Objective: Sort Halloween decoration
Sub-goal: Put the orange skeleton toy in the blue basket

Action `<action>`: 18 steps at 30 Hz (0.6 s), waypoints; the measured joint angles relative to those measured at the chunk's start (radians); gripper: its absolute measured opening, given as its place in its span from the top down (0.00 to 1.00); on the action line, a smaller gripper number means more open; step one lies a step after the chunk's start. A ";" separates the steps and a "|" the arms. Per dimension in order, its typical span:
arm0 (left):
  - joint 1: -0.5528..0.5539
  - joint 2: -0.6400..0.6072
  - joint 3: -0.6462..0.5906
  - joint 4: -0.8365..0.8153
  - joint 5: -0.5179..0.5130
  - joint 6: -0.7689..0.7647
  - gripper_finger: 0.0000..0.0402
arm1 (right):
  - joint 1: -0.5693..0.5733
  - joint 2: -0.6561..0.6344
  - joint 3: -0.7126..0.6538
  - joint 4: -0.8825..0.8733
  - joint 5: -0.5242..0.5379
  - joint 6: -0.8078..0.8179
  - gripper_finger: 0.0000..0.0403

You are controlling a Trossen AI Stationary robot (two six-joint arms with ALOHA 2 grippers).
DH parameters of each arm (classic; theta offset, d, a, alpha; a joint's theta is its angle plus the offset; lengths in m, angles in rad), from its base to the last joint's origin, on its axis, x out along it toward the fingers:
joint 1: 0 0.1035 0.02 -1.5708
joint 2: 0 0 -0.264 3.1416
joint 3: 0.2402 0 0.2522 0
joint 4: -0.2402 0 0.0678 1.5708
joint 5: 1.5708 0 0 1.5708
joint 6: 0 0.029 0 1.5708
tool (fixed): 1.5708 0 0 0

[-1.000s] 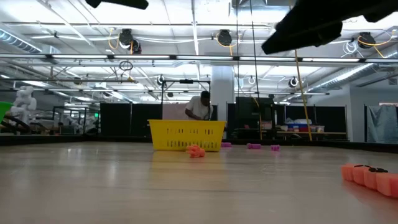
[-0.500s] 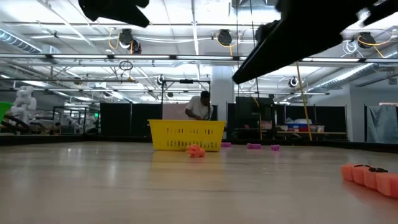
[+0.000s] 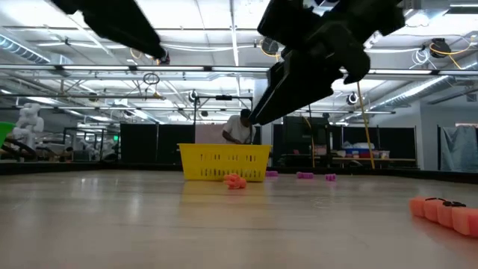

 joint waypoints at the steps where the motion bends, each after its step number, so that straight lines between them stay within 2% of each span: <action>1: -0.001 0.000 0.000 -0.023 -0.001 -0.011 0.38 | -0.012 0.000 0.000 0.000 -0.020 -0.010 0.51; 7: 0.000 0.000 -0.005 -0.055 -0.023 -0.041 0.38 | -0.054 0.052 0.000 0.039 -0.136 -0.072 0.51; 18: -0.006 0.000 -0.005 -0.043 -0.030 -0.029 0.38 | -0.079 0.170 0.000 0.143 -0.196 -0.127 0.51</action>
